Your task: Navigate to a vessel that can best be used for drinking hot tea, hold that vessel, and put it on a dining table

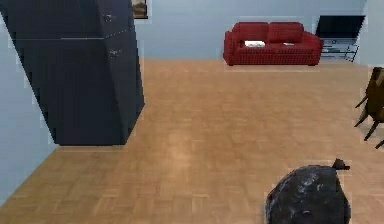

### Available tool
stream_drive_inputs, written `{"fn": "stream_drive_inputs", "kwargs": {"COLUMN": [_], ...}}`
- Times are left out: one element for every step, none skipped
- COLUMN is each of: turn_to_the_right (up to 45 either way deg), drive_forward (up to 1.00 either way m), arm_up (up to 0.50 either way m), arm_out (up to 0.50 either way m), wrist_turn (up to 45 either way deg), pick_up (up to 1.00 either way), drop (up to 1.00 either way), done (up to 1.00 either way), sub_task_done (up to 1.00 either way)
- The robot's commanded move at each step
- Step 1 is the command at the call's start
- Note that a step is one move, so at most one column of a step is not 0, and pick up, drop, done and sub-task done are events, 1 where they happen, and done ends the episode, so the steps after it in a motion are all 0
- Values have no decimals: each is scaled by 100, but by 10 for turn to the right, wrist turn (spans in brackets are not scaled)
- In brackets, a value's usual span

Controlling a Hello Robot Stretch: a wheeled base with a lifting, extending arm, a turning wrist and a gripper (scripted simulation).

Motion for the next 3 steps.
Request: {"fn": "stream_drive_inputs", "kwargs": {"turn_to_the_right": [0,-30,0], "drive_forward": [100,0,100], "arm_up": [0,0,0], "arm_out": [0,0,0], "wrist_turn": [0,0,0], "pick_up": [0,0,0], "drop": [0,0,0], "done": [0,0,0], "sub_task_done": [0,0,0]}}
